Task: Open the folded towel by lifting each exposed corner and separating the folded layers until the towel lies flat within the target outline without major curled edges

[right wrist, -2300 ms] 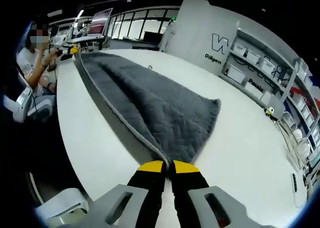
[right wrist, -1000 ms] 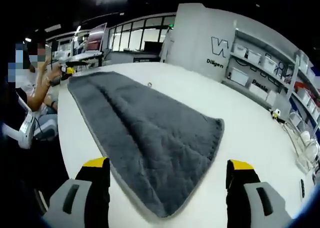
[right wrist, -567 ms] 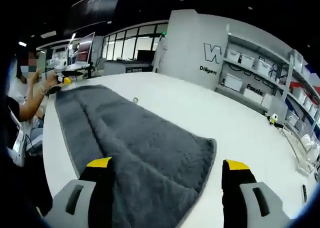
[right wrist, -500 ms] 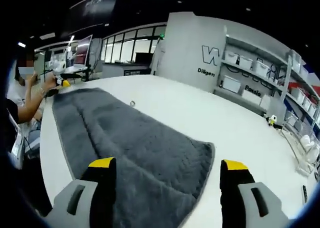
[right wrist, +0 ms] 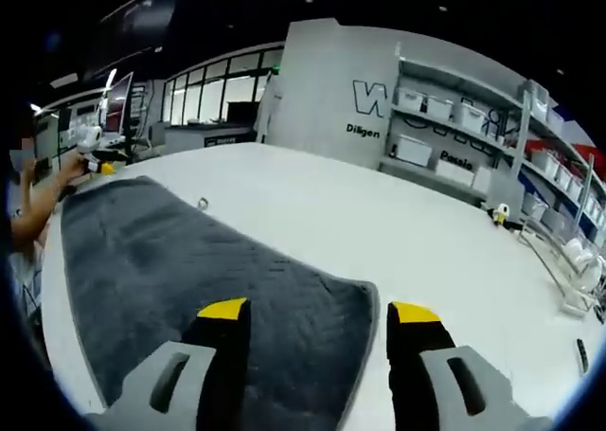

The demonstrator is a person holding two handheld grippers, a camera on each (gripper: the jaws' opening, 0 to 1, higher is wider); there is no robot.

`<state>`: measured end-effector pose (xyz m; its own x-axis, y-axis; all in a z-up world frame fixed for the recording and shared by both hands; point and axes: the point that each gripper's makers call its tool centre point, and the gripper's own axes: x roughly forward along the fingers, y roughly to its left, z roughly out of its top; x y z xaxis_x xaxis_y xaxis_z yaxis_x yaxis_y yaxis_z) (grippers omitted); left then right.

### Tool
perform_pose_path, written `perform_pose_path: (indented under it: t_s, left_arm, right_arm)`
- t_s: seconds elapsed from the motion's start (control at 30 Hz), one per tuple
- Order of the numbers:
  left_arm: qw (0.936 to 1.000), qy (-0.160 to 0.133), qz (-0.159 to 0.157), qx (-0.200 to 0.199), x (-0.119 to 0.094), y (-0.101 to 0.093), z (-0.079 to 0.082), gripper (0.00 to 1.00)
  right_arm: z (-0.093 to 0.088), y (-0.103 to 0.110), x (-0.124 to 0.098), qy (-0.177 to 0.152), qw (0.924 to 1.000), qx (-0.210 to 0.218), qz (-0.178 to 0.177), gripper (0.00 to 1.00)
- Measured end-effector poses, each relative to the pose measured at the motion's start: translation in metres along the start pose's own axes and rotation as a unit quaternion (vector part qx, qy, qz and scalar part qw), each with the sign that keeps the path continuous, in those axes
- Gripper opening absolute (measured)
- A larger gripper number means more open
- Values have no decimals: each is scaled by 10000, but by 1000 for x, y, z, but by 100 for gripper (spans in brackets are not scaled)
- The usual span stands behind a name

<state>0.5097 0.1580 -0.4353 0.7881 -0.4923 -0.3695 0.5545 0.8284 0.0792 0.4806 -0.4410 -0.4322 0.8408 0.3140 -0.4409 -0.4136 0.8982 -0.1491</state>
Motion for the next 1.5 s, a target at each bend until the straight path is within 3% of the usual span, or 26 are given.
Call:
perform_pose_path:
  t_s: [0.2,0.4,0.5,0.77,0.87,1.0,1.1,1.5]
  left_arm:
    - [9998,206,49,-7,19,19,-7,57]
    - [9990,339,227,-190,30,41,-18,48]
    - [9987,354,287,-230,33,47,-22,44]
    - [9958,856,313,-103,41,54,-50,26]
    - [9965,786,260,-115,41,54,-47,24]
    - [9968,776,183,27,41,48,-47,15]
    - [9965,787,233,157,42,46,-46,10]
    - [9918,948,548,654,49,57,-43,7]
  right_arm:
    - [-6,-9,29,202,9997,90,57,37]
    - [-21,-13,56,510,9982,223,230,37]
    - [-27,-9,63,502,9974,390,331,34]
    - [-42,-9,77,720,9959,430,348,26]
    - [-43,-4,75,691,9958,455,387,23]
    - [-44,5,72,682,9958,378,480,10]
    - [-42,0,75,656,9959,369,503,6]
    - [-31,-17,93,519,9985,68,163,4]
